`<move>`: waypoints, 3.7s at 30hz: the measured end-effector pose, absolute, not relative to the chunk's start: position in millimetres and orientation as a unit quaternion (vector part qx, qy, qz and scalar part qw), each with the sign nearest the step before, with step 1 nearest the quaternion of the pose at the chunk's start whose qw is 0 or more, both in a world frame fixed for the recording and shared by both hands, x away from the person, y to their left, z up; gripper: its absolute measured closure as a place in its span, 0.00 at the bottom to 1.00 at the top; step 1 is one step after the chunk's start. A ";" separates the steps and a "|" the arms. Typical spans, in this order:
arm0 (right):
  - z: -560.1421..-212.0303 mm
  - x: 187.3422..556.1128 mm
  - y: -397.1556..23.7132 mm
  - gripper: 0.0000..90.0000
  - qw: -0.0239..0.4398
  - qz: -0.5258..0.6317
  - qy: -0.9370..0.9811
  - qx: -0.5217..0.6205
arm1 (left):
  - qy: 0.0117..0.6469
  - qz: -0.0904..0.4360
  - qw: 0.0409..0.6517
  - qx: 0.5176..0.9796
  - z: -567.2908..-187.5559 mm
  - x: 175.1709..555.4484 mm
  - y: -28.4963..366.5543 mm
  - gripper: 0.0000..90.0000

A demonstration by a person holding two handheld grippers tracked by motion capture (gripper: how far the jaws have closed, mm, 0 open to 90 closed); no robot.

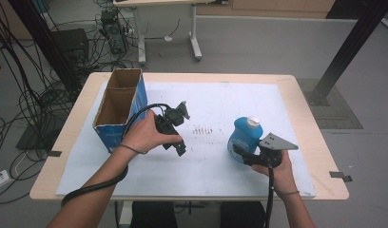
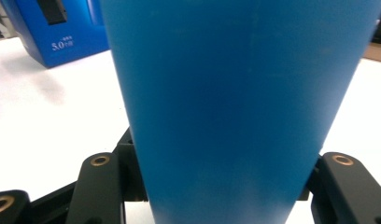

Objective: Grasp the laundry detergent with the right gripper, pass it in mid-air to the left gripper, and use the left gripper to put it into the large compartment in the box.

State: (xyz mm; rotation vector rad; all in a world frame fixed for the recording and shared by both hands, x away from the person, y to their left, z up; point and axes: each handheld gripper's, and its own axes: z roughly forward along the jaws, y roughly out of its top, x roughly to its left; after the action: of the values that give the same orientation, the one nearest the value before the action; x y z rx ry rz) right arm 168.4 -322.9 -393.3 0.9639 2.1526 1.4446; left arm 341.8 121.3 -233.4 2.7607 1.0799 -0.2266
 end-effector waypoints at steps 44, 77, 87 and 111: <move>-359.1 231.0 -319.0 0.46 0.056 0.540 0.813 0.210 | 0.194 -0.051 0.164 0.966 -139.9 319.0 144.6 0.08; -343.3 255.3 -284.1 0.46 0.007 0.522 0.843 0.129 | 0.118 -0.058 0.124 0.983 -115.4 317.6 106.1 0.09; -339.5 261.4 -276.0 0.46 -0.010 0.527 0.843 0.105 | 0.091 -0.058 0.111 0.988 -111.3 316.6 89.4 0.09; -339.2 265.3 -253.2 0.46 -0.027 0.518 0.851 0.079 | 0.043 -0.060 0.090 0.993 -105.9 312.3 50.2 0.08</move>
State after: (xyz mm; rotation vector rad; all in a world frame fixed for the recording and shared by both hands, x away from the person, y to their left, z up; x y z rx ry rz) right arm 265.3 -253.2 -339.2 0.2512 2.7220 1.6568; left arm 312.3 50.2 -105.9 2.9533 0.1285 -0.1784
